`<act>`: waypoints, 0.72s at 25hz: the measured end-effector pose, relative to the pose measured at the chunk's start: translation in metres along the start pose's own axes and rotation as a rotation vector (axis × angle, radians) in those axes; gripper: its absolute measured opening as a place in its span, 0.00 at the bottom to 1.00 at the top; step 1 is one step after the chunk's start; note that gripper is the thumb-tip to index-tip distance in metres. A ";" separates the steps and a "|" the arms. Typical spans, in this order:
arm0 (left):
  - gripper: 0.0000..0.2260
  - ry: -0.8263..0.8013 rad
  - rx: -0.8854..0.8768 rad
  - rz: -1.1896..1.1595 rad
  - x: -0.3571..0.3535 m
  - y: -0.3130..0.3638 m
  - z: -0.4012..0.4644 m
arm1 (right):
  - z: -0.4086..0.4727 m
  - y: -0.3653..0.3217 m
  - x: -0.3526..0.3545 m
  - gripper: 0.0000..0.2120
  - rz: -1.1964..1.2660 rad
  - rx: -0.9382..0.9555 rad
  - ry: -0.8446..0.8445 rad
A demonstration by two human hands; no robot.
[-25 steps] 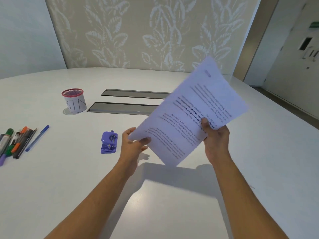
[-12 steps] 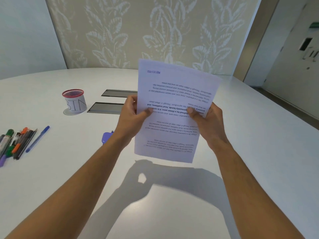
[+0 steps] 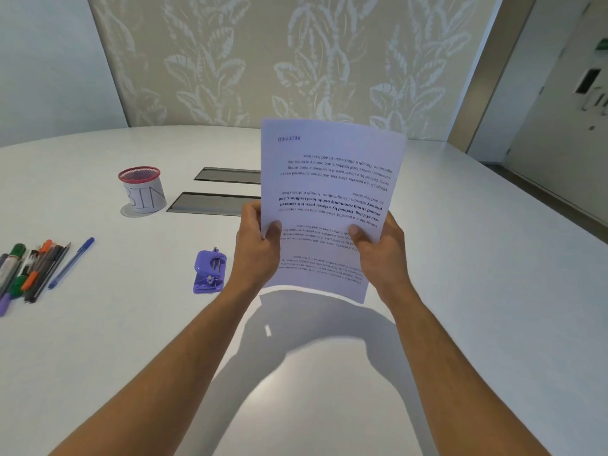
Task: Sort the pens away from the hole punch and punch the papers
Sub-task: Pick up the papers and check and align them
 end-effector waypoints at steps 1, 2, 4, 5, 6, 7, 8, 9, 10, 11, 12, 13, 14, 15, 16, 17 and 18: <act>0.08 0.016 0.013 -0.013 0.001 0.002 0.003 | 0.001 -0.003 0.001 0.12 0.015 0.012 0.001; 0.09 0.019 0.024 -0.016 0.001 0.002 0.003 | 0.002 -0.004 0.002 0.12 0.024 0.020 0.001; 0.09 0.004 0.061 -0.002 -0.004 -0.005 -0.002 | -0.001 0.005 0.000 0.12 0.031 0.010 -0.003; 0.10 -0.003 0.084 0.013 -0.006 -0.011 -0.008 | -0.005 0.014 -0.003 0.12 0.025 -0.007 -0.006; 0.10 -0.011 0.097 0.026 -0.007 -0.015 -0.012 | -0.008 0.022 -0.004 0.12 0.008 -0.020 -0.009; 0.10 -0.017 0.095 0.034 -0.009 -0.017 -0.014 | -0.010 0.026 -0.006 0.12 -0.008 -0.025 -0.014; 0.10 -0.015 0.088 0.035 -0.009 -0.016 -0.013 | -0.009 0.027 -0.005 0.11 -0.012 -0.025 -0.015; 0.10 -0.011 0.080 0.032 -0.008 -0.014 -0.010 | -0.008 0.025 -0.004 0.11 0.000 -0.022 -0.017; 0.10 -0.009 0.073 0.025 -0.008 -0.012 -0.008 | -0.006 0.022 -0.003 0.11 0.016 -0.016 -0.016; 0.09 -0.010 0.063 0.020 -0.008 -0.010 -0.007 | -0.004 0.020 -0.001 0.11 0.029 -0.013 -0.014; 0.09 -0.016 0.056 0.017 -0.009 -0.011 -0.007 | -0.003 0.022 0.000 0.11 0.029 -0.015 -0.010; 0.10 -0.025 0.060 0.022 -0.011 -0.014 -0.010 | -0.004 0.027 0.000 0.11 0.022 -0.030 -0.007; 0.10 -0.034 0.074 0.033 -0.013 -0.019 -0.013 | -0.005 0.035 -0.001 0.11 0.012 -0.049 -0.007; 0.10 -0.041 0.092 0.044 -0.014 -0.025 -0.017 | -0.009 0.044 -0.003 0.12 0.006 -0.073 -0.010; 0.10 -0.048 0.105 0.049 -0.015 -0.028 -0.020 | -0.011 0.053 -0.004 0.12 0.003 -0.094 -0.013; 0.10 -0.055 0.112 0.050 -0.016 -0.030 -0.020 | -0.012 0.057 -0.004 0.12 0.008 -0.112 -0.015; 0.10 -0.059 0.121 0.044 -0.016 -0.029 -0.019 | -0.011 0.059 -0.004 0.12 0.021 -0.126 -0.016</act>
Point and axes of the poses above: each hand's wrist, its own z-axis towards the middle knuckle, its own x-axis out of the back of the hand, y = z × x, the point moved 10 cm from there along z, towards the middle knuckle, and after that the axes turned 7 degrees about -x, right-handed, at the moved point
